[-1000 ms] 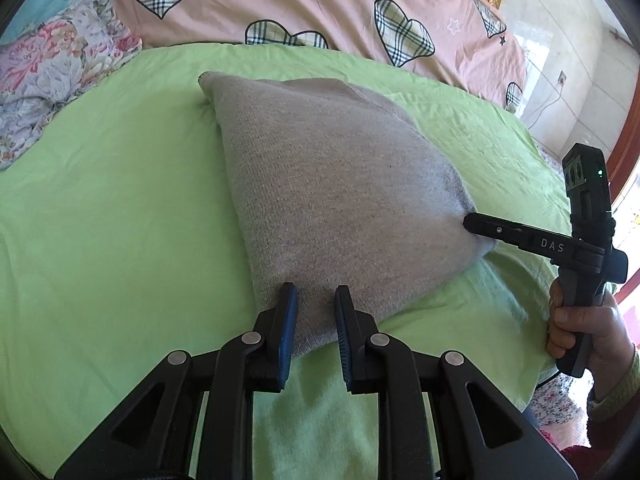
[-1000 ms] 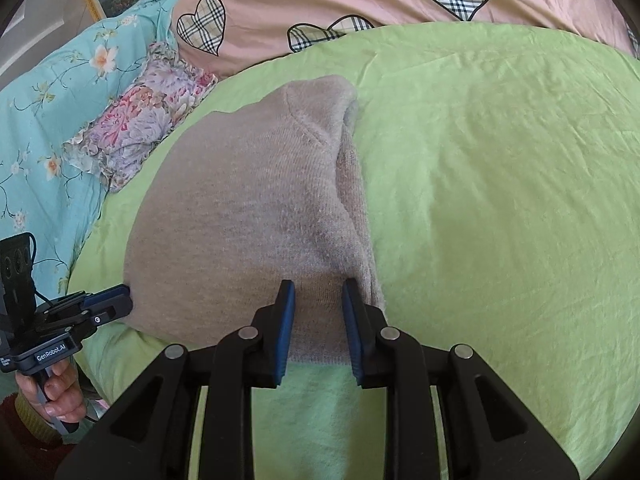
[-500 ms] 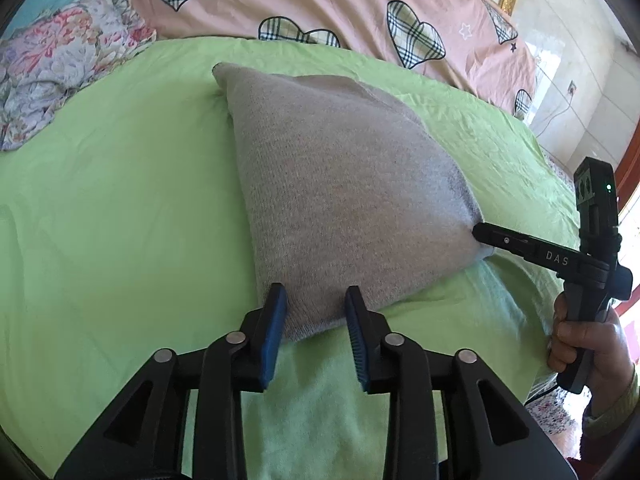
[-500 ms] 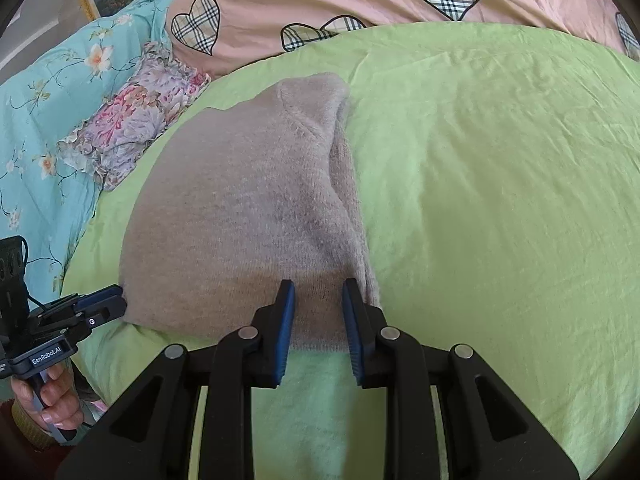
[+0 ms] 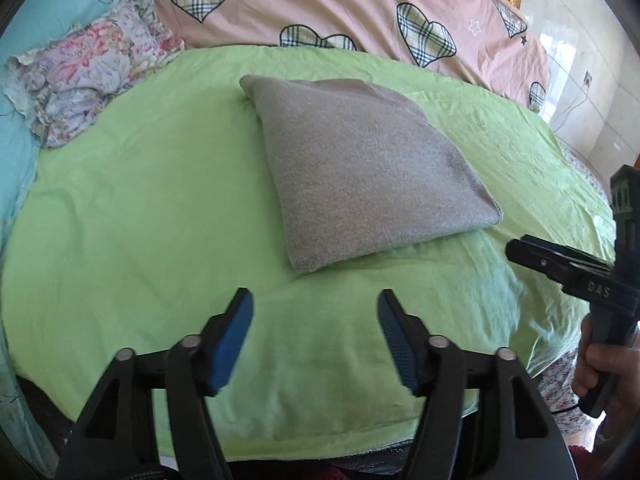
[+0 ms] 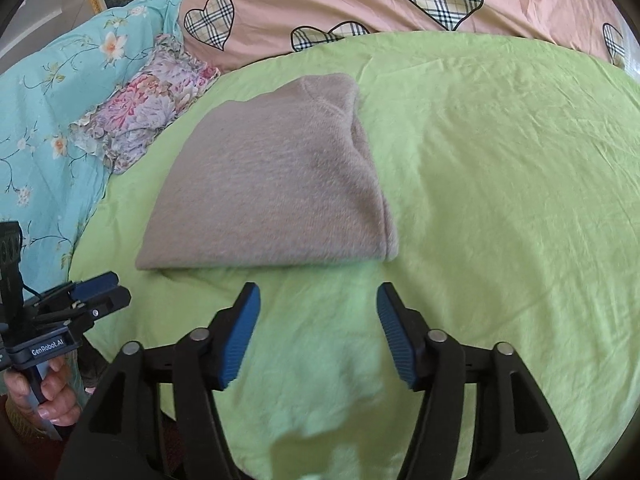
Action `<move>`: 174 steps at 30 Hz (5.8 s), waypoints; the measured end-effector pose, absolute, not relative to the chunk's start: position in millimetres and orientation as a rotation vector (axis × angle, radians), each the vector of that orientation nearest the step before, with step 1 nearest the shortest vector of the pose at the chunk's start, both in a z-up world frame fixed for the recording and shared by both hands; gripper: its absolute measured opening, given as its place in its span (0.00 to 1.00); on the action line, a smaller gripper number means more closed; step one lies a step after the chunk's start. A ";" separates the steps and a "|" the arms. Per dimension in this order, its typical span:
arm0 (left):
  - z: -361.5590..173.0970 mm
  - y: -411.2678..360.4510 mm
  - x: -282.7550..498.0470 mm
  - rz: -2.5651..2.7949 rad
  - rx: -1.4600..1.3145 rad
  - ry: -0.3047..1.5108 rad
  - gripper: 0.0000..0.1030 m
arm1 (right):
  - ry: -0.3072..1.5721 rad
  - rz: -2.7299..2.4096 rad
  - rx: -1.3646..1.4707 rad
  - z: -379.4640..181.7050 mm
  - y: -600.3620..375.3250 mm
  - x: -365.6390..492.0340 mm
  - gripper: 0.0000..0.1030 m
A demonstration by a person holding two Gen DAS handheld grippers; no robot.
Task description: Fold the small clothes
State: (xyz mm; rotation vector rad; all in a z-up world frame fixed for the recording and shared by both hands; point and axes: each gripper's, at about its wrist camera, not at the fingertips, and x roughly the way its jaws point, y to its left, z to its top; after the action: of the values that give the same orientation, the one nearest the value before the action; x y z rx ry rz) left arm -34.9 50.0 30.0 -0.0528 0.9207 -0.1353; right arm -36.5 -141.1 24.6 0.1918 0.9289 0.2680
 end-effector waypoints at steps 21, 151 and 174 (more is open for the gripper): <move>28.5 54.9 -30.0 -0.006 0.028 0.947 0.90 | 0.899 0.290 0.161 24.8 -135.1 -47.9 0.93; 42.4 44.7 58.3 0.025 0.025 0.922 0.98 | 0.943 0.367 0.111 33.5 -99.6 58.2 0.96; 43.0 43.7 57.9 0.023 0.028 0.920 0.98 | 0.941 0.368 0.119 36.0 -100.1 58.1 0.96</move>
State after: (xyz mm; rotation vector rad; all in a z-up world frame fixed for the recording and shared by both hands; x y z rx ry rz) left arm 57.9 43.7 43.0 0.0276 0.9204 0.0231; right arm 58.1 -100.1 36.0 0.1187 0.9415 0.3678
